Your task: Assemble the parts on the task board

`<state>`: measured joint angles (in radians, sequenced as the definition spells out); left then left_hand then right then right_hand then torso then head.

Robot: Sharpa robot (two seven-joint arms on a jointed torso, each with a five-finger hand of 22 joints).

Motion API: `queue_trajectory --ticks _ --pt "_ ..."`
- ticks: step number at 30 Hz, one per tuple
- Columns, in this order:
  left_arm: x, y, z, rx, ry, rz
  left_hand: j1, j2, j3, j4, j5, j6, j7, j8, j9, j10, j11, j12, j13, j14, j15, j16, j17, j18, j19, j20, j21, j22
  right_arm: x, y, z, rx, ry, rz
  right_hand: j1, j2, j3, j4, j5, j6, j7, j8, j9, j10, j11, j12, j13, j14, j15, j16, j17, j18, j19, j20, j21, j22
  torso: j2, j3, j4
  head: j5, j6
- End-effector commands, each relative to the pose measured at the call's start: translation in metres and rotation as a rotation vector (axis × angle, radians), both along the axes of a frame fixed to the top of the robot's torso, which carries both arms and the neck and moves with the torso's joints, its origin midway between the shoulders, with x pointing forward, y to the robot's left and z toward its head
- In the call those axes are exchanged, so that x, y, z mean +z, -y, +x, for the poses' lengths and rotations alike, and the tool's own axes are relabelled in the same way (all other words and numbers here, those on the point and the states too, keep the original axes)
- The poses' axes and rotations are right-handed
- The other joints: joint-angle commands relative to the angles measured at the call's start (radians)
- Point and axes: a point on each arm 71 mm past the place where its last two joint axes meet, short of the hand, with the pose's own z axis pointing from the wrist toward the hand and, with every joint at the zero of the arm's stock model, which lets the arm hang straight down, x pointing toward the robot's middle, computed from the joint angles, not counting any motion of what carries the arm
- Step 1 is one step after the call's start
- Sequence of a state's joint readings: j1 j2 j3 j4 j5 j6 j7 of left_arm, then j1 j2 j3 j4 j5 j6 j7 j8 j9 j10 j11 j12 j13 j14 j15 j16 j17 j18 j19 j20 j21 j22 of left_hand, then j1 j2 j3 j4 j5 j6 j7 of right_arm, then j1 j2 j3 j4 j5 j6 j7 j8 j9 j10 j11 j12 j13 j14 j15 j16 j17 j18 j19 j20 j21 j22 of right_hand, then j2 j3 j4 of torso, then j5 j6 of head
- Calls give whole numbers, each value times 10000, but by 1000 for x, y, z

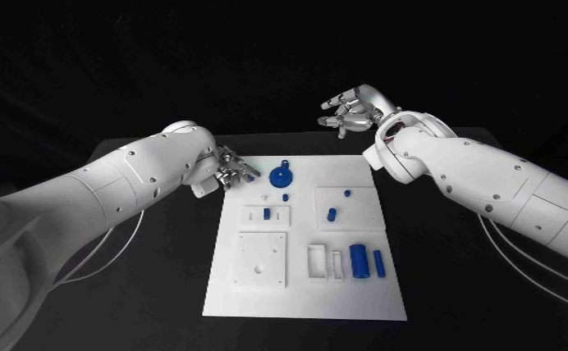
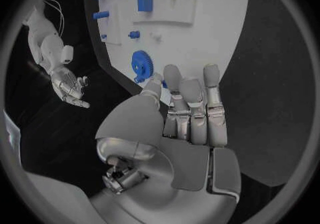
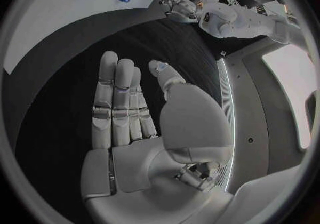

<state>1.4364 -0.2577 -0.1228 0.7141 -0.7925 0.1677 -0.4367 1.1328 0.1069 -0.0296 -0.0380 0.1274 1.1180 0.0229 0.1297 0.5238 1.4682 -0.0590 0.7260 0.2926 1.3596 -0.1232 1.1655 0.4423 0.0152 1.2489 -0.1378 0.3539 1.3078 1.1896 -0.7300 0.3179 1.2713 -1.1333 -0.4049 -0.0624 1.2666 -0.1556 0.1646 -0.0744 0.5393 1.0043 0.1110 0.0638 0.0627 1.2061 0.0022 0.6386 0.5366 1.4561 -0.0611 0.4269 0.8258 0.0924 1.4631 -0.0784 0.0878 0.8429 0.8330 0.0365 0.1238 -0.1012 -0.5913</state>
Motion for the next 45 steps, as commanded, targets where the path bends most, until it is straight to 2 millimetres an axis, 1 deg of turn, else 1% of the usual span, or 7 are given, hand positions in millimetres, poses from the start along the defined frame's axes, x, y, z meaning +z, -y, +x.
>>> queue_trajectory --ticks 1,23,33,41,43,44,45 --pt "1 3 0 -69 87 -357 30 71 9 -55 18 -42 -16 -43 -14 425 -64 -52 15 -15 -18 12 -12 -152 18 -13 0 167 0 -1 0 106 2 -106 -46 -26 42 -3 48 -2 48 -14 5 -47 -22 65 -12 57 3 -49 16 -68 244 -8 47 -11 3 3 -1 8 2" --pt "0 0 0 -114 -66 -562 261 1137 865 -998 1866 -24 -27 21 34 428 -48 -70 39 -54 3 60 -34 -152 -50 4 34 183 -1 -1 1 131 -106 -148 -64 -26 52 -3 130 8 46 -14 5 -43 -28 85 -14 80 -3 -60 31 -68 254 -15 83 -57 1 7 4 30 -7" --pt "0 -2 0 -158 -112 -762 -213 1427 1484 -1561 2123 106 -23 -38 200 430 -30 -36 24 -68 30 102 -59 -123 -110 39 108 184 -2 0 1 125 -118 -156 -72 -31 71 -9 201 5 46 -14 5 -54 -29 87 -15 83 -5 -66 39 -69 250 -17 102 -72 -3 0 -3 76 -7" --pt "0 -6 -3 -178 -197 -1168 -760 1454 1979 -1869 2567 524 -62 -633 972 440 -59 18 -7 -54 26 127 -74 -86 -126 52 184 180 -2 2 1 95 -122 -170 -71 -40 87 -21 249 7 47 -14 5 -54 -29 86 -18 83 -6 -72 42 -67 245 -18 115 -83 -23 -19 16 69 -16" --pt "0 -7 -4 -182 -266 -1320 -655 1473 2755 -2197 926 522 -75 -648 983 438 -61 12 -20 -41 4 139 -65 -80 -139 31 197 187 -2 3 1 73 -123 -179 -69 -42 98 -27 271 5 47 -16 5 -54 -30 84 -20 83 -6 -75 43 -67 243 -18 121 -85 -30 -27 21 69 -23" --pt "0 -8 -5 -185 -289 -1365 -1765 914 4715 -2312 772 557 -43 -728 910 434 -44 56 -13 -25 62 130 -73 -79 -147 99 250 200 -2 3 1 65 -124 -181 -69 -42 98 -27 271 5 47 -16 5 -54 -30 84 -20 83 -6 -75 43 -67 243 -18 121 -85 -27 -24 20 81 -15" --pt "0 -9 -6 -197 -323 -1428 -1610 771 4751 -2080 747 658 -89 -637 1050 441 -85 26 -31 -33 24 131 -71 -39 -144 50 260 182 -2 4 1 52 -124 -186 -69 -45 111 -35 293 5 47 -16 4 -56 -30 80 -23 82 -7 -78 44 -67 242 -20 129 -87 -27 -25 20 92 -16"
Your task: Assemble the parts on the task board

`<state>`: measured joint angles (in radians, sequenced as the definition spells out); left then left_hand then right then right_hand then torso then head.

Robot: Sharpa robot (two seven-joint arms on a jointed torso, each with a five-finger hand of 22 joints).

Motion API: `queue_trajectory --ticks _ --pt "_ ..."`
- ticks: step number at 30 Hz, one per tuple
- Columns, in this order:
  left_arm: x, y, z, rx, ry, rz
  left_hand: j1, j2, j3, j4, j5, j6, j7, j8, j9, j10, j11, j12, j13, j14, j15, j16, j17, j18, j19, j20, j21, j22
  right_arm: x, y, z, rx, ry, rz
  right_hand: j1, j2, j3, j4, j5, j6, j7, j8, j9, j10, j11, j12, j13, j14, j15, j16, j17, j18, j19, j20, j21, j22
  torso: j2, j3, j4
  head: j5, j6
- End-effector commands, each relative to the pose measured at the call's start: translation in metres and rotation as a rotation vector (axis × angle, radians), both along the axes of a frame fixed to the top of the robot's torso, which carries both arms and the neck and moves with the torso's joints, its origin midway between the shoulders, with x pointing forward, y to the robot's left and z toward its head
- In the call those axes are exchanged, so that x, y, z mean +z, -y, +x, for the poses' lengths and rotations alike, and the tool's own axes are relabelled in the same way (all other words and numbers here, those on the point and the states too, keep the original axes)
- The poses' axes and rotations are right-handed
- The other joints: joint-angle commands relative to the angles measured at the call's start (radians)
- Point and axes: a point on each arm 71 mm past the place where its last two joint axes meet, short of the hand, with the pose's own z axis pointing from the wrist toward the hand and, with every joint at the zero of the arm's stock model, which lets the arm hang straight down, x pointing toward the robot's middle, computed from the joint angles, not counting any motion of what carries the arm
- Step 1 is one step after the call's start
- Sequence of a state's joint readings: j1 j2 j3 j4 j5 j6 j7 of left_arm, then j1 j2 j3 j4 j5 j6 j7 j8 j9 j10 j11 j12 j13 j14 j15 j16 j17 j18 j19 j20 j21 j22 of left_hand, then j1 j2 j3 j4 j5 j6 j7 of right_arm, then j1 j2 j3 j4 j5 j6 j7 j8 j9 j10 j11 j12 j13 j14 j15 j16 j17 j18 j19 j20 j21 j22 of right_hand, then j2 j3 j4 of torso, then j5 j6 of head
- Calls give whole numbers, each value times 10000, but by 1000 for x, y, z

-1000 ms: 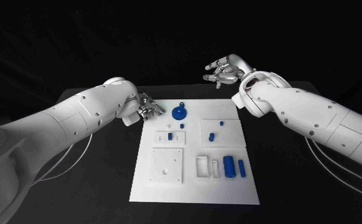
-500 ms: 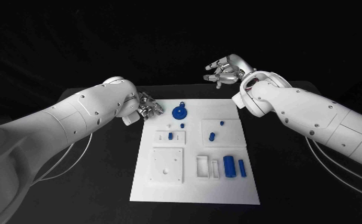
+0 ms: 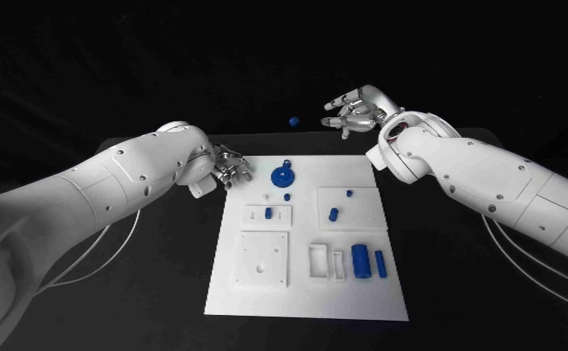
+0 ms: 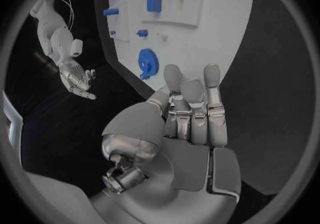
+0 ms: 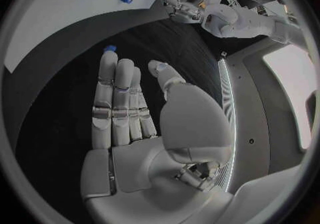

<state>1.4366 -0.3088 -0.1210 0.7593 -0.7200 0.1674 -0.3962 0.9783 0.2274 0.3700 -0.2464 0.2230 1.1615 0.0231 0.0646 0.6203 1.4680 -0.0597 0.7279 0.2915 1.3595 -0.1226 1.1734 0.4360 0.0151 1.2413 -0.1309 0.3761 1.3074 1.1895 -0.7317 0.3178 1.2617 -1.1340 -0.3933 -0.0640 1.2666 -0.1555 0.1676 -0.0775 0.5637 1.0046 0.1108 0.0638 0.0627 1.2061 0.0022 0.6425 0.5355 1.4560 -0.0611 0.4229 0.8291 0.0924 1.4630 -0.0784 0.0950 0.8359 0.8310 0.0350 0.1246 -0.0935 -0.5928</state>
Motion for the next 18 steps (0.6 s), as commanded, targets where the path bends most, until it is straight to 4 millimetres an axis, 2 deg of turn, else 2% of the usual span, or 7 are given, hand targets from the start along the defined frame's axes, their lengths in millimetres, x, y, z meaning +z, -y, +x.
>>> queue_trajectory --ticks 1,3,6,8,13,17,18 --pt "1 3 -4 -172 -189 -585 70 -554 870 177 -184 256 -99 26 196 438 -75 15 -20 -32 14 56 -6 -42 -76 -13 52 189 0 1 0 84 -16 -124 -69 -45 82 -5 50 2 49 -16 5 -56 -30 40 -13 84 -8 -38 11 -67 242 -20 58 -17 -19 -17 18 16 -1" --pt "1 2 -7 -225 -260 -681 149 -695 1015 326 -117 297 -120 25 327 439 -87 15 -27 -30 11 61 -5 -40 -84 -16 76 188 0 2 0 61 -17 -132 -69 -45 82 -5 50 2 49 -16 5 -56 -30 40 -13 84 -8 -38 11 -67 242 -20 58 -17 -36 -27 23 23 -3" --pt "1 2 -12 -359 -393 -827 142 -766 1110 366 -50 351 -134 15 432 439 -104 -1 -36 -31 8 61 -3 -38 -98 -19 91 185 0 4 -1 27 -19 -145 -69 -49 98 -15 73 3 50 -15 5 -53 -31 40 -14 86 -9 -40 13 -67 237 -21 66 -20 -63 -43 35 45 -26" --pt "1 2 -15 -445 -446 -877 142 -766 1110 366 -50 351 -134 15 432 439 -104 -1 -36 -31 8 61 -3 -38 -98 -19 91 185 0 5 -1 14 -20 -151 -74 -48 114 -22 94 4 51 -15 5 -49 -32 40 -17 88 -10 -42 15 -67 235 -22 75 -23 -83 -62 47 53 -45" --pt "0 2 -22 -612 -519 -953 156 -781 1138 352 -29 377 -149 27 480 438 -112 8 -35 -27 3 66 1 -37 -98 -20 101 187 0 6 -1 -6 -27 -160 -74 -48 114 -22 94 4 51 -15 5 -49 -32 40 -17 88 -10 -42 15 -67 235 -22 75 -23 -88 -64 34 58 3" --pt "0 1 -26 -714 -547 -999 165 -791 1153 346 -30 393 -157 29 519 441 -121 10 -37 -21 1 67 2 -34 -93 -22 110 187 0 8 -1 -21 -37 -164 -85 -49 142 -36 116 6 51 -15 5 -46 -34 40 -18 96 -12 -44 18 -65 235 -25 96 -26 -85 -64 43 74 159" --pt "0 1 -27 -733 -545 -1010 165 -791 1153 346 -30 393 -157 29 519 441 -121 10 -37 -21 1 67 2 -34 -93 -22 110 187 0 8 -1 -22 -38 -164 -85 -49 142 -36 116 6 51 -15 5 -46 -34 40 -18 96 -12 -44 18 -65 235 -25 96 -26 -80 -58 46 68 254"
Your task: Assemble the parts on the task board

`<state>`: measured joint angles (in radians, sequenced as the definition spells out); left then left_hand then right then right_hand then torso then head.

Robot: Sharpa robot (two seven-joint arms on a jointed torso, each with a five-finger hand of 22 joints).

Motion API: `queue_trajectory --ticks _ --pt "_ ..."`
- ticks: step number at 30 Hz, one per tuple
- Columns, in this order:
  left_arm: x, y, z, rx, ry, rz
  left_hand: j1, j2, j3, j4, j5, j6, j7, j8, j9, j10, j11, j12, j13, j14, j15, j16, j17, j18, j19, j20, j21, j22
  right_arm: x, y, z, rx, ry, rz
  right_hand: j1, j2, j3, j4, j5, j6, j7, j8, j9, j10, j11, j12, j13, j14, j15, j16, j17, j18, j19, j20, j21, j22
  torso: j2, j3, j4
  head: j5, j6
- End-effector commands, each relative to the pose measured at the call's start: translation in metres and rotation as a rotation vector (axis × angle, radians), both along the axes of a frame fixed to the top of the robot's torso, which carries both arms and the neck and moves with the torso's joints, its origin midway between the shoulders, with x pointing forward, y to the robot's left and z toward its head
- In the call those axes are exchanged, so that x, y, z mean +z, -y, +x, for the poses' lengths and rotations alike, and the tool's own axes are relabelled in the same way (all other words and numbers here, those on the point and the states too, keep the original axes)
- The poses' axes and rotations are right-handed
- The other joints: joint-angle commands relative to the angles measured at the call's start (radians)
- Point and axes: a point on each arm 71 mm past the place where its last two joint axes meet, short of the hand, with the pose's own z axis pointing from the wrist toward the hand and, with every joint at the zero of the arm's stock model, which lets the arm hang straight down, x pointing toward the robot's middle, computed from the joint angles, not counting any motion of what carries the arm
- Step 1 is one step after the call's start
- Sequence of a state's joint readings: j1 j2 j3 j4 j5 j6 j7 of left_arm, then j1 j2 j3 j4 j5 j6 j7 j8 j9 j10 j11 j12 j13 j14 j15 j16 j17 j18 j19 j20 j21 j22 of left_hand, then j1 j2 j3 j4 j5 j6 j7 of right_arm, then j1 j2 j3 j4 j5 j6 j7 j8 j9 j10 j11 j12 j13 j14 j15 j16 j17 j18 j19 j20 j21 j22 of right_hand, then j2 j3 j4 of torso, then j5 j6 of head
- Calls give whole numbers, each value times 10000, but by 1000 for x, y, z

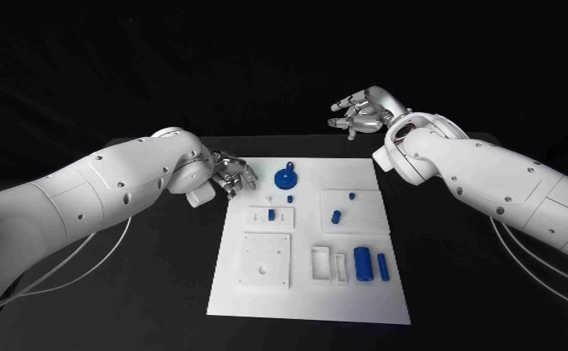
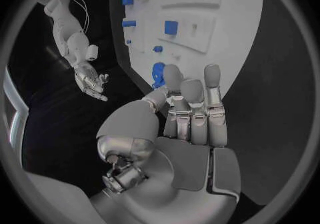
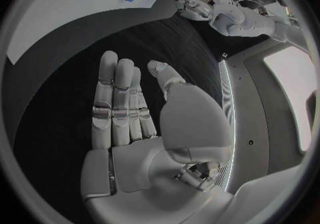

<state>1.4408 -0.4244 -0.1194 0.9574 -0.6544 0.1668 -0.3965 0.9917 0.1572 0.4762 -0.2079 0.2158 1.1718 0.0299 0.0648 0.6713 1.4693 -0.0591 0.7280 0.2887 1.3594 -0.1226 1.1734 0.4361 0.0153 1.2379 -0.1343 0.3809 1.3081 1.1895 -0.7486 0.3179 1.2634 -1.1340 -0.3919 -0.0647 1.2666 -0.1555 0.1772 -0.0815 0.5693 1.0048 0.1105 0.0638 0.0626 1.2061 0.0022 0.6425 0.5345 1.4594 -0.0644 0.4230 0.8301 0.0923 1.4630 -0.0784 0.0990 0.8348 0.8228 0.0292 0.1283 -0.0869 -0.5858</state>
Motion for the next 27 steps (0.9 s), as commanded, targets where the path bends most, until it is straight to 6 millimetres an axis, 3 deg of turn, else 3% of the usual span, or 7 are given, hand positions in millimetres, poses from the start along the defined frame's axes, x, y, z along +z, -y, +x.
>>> queue_trajectory --ticks 1,4,9,20,22,25,27 --pt "1 3 -3 -96 -70 -249 31 -89 91 -39 41 289 -226 26 9 428 -127 9 -9 -20 1 67 1 -35 -59 12 62 179 0 -1 0 115 -28 -99 -94 -51 65 -8 74 10 52 -16 5 -38 -37 44 -9 75 18 -43 12 -63 238 -28 72 -17 7 5 8 -1 349" --pt "1 2 -5 -131 -57 -275 37 -96 94 -29 34 291 -227 23 37 429 -130 12 -10 -14 -3 66 1 -35 -55 9 69 178 0 -1 0 107 -24 -97 -96 -51 68 -9 76 10 52 -17 4 -37 -37 44 -9 77 17 -43 13 -63 238 -28 74 -18 13 10 3 -10 484" --pt "1 0 -6 -121 -19 -295 47 -105 95 -20 30 291 -228 20 57 429 -132 18 -10 -7 -5 64 0 -34 -48 6 74 177 0 0 0 94 -28 -103 -96 -51 68 -9 76 10 52 -17 4 -37 -37 44 -9 77 17 -43 13 -63 238 -28 74 -18 6 16 -8 6 546" --pt "2 -7 -9 94 159 -364 106 -217 39 159 -47 217 -219 9 111 432 -121 46 -22 35 -23 20 -11 -59 -12 -23 65 163 -1 4 0 47 -63 -100 -109 -54 108 -40 89 18 51 -14 6 -36 -39 42 -11 84 15 -50 17 -63 231 -31 100 -24 -9 13 -1 -5 420" --pt "3 -9 -9 145 206 -370 87 -371 -114 269 -222 165 -222 7 37 434 -118 75 -22 59 -27 6 -15 -71 10 -26 48 150 -1 5 0 32 -78 -94 -109 -54 108 -40 89 18 51 -14 6 -36 -39 42 -11 84 15 -50 17 -63 231 -31 100 -24 -21 8 1 7 386" --pt "4 -12 -12 242 338 -414 -117 -808 -767 666 -1550 -149 -193 -21 -260 427 -112 32 -50 65 -39 -57 -46 -115 48 -45 -2 112 -2 5 -1 40 -119 -92 -122 -53 133 -67 89 23 52 -14 6 -30 -40 44 -11 93 12 -52 23 -60 229 -34 127 -27 -41 6 -5 48 385" --pt "7 -15 -14 314 548 -561 -583 -1608 -1796 1156 -1609 -598 50 -74 -791 372 -29 -143 -126 7 -31 -202 -122 -146 52 -74 -74 69 -3 6 -1 73 -165 -101 -122 -53 133 -67 89 23 52 -14 6 -30 -40 44 -11 93 12 -52 23 -60 229 -34 127 -27 -57 -2 -11 32 386"
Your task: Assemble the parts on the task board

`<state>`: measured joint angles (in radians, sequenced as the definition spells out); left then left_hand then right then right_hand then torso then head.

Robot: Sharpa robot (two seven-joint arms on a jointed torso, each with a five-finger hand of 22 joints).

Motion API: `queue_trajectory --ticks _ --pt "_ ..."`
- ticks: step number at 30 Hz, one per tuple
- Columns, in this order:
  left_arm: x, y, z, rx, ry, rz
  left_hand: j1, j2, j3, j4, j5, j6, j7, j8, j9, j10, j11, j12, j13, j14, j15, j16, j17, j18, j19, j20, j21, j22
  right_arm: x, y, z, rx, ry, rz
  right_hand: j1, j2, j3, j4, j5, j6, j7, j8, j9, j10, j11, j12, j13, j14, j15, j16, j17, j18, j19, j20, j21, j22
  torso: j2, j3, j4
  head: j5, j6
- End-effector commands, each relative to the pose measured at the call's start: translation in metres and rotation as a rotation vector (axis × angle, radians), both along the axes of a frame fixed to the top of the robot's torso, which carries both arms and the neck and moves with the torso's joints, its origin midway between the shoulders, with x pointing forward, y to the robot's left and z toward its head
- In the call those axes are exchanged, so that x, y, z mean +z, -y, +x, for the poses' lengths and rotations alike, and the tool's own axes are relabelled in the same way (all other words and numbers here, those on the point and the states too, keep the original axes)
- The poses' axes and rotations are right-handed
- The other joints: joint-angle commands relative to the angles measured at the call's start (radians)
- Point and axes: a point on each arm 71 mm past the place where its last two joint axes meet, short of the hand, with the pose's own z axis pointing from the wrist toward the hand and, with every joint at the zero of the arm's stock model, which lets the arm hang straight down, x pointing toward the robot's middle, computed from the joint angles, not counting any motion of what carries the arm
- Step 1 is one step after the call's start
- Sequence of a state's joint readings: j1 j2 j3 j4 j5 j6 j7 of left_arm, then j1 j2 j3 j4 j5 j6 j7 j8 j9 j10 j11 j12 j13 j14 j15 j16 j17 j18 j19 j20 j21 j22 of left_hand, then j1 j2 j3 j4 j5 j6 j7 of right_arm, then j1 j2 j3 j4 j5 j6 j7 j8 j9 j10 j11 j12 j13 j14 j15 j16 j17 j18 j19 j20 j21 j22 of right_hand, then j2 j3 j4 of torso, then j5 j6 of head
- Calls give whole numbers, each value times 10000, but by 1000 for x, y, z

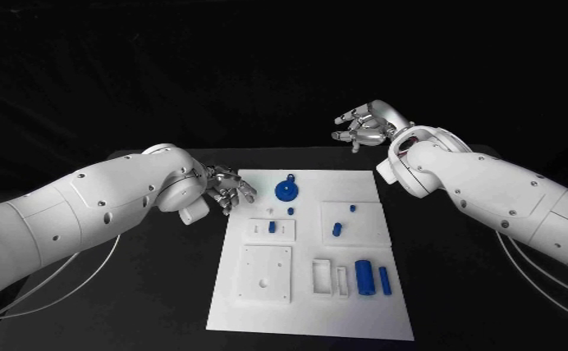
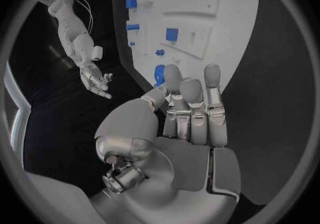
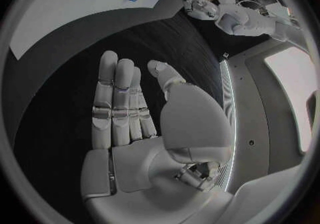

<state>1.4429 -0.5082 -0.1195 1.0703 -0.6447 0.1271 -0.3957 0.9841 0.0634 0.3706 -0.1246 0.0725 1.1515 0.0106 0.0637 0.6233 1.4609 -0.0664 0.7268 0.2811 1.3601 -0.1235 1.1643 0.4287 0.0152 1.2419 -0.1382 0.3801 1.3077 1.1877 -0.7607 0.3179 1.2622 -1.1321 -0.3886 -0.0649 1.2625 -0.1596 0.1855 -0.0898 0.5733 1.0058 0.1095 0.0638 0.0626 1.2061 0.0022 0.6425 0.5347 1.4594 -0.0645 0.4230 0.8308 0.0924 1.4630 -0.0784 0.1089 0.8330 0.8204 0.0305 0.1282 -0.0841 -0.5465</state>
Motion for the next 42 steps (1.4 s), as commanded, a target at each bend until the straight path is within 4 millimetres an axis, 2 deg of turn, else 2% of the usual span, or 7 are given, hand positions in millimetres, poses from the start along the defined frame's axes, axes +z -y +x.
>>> queue_trajectory --ticks 1,6,9,12,18,26,42 --pt "7 -3 -2 307 588 -435 -581 -923 -1135 445 -228 -672 322 -79 -544 378 86 -308 -127 -111 30 -271 -126 -151 -45 -13 -131 37 -2 -1 -1 195 -138 -60 -82 -12 49 16 48 12 61 -14 5 -31 -40 44 -12 92 13 -53 16 -61 228 -34 29 -9 -45 -24 -13 1 -4" --pt "15 -16 -10 679 1256 -1576 383 -974 -2309 960 -245 -1341 719 4 -2207 -796 550 -2529 -1172 -1338 644 -2331 -1151 -152 -1092 561 -1425 -868 -6 1 -2 236 -237 -12 -91 6 34 6 -38 11 61 -14 6 -47 -34 31 -20 66 22 -73 12 -67 194 -25 28 -21 -78 -41 -8 2 -1" --pt "21 -26 -15 1008 1649 -2298 911 -829 -2673 1080 -262 -1349 967 -10 -3193 -1375 944 -4117 -2061 -1831 1147 -4110 -2143 -103 -1613 1077 -2591 -1985 -9 4 -2 213 -301 39 -84 30 31 -3 -185 30 62 -15 5 -59 -29 12 -36 42 30 -88 7 -72 163 -17 17 -31 -147 -92 8 -8 -26" --pt "27 -40 -19 1441 2071 -3112 1481 -744 -2784 1001 -238 -1315 1068 -11 -3869 -1939 1254 -5216 -2174 -2139 1477 -5390 -2816 -129 -1830 1360 -3204 -2880 -13 9 -2 174 -397 114 -70 62 31 -27 -293 33 63 -16 4 -37 -27 -66 -121 29 34 -105 -8 -72 144 -13 17 -47 -212 -141 14 -20 -19" --pt "31 -65 -21 2199 2397 -4054 2246 -621 -3004 826 -244 -912 1149 0 -5438 -2007 1486 -6692 -2154 -1256 1705 -7737 -3578 99 -1711 1684 -3156 -5874 -22 17 -2 38 -532 266 -40 107 -1 -55 -489 32 69 -16 4 1 -19 -193 -281 11 46 -143 -50 -75 117 -3 6 -95 -321 -226 24 25 -77" --pt "33 -76 -21 2519 2525 -4482 2435 -524 -2949 767 -204 -830 1066 18 -5530 -1989 1422 -6609 -2203 -937 1619 -8015 -3496 64 -1275 1580 -3130 -7005 -29 22 -1 -47 -600 419 -9 135 91 -145 -668 64 73 -21 2 364 7 -1232 -1432 -42 65 -226 -190 -79 47 16 -13 -192 -381 -289 -13 87 -85" --pt "34 -76 -18 2762 2767 -4902 2570 -449 -2655 720 -163 -720 1019 22 -5520 -1875 1375 -6608 -2204 -838 1577 -8087 -3438 34 -998 1526 -3081 -7957 -33 23 -1 -25 -671 546 -7 171 150 -194 -708 106 81 -17 3 502 10 -1659 -1838 -51 70 -231 -240 -79 37 14 9 -220 -362 -260 13 97 -50"
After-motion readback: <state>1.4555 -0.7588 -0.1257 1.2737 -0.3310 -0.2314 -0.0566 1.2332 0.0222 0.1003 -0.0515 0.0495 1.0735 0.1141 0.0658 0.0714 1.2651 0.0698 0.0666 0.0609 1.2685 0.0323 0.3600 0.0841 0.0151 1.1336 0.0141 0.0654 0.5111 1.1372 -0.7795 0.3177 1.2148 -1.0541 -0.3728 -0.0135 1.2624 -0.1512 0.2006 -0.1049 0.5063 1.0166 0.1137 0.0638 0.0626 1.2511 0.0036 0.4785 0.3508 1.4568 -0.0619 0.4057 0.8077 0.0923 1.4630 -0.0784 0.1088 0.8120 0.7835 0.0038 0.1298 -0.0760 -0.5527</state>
